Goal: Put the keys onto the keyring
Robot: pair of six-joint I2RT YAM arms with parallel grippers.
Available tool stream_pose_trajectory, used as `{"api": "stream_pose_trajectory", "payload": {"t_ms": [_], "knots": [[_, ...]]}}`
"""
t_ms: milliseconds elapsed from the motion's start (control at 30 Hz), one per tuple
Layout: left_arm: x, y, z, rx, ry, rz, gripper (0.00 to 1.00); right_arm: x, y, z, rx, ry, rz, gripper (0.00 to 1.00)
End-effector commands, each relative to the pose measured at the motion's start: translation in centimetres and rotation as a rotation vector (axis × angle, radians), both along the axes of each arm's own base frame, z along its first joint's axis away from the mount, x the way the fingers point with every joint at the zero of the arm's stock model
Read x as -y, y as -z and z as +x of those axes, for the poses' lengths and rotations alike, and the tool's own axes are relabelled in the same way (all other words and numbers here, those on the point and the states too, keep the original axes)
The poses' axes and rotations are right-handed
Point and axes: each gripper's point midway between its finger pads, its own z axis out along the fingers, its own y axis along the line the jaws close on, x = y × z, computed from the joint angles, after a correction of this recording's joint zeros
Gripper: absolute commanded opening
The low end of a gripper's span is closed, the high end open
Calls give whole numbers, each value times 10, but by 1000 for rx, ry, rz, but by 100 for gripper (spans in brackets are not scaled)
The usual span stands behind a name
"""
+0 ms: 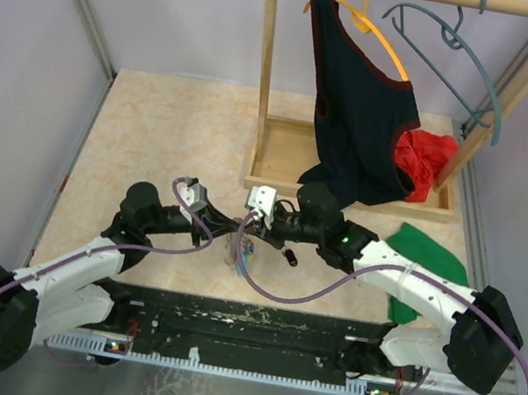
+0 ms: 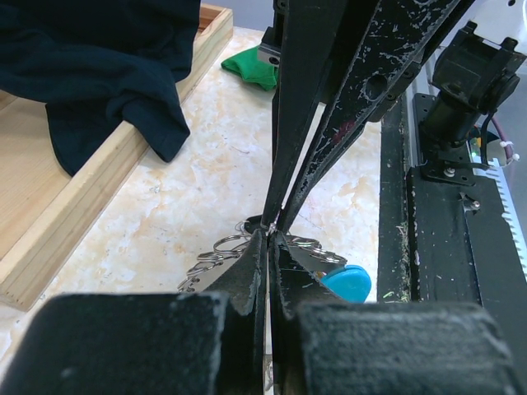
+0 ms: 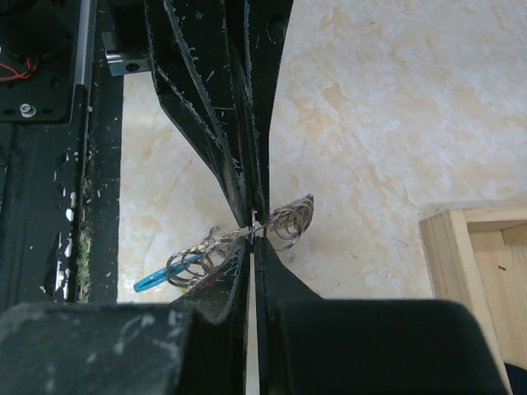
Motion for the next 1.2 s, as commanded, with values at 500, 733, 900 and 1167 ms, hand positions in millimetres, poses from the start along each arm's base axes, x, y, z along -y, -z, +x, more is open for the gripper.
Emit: {"api": "stream_pose_trajectory", "payload": {"t_ms": [500, 733, 900, 1167], "knots": [[-5, -20, -5, 164, 5, -45, 25, 2, -33, 3, 19, -73, 10, 0], [-9, -16, 1, 207, -6, -28, 35, 2, -34, 3, 4, -94, -7, 0], [-7, -16, -2, 220, 29, -26, 33, 1, -34, 3, 1, -103, -14, 0], [-1, -6, -11, 198, 125, 4, 27, 0, -34, 2, -2, -122, -28, 0]]}}
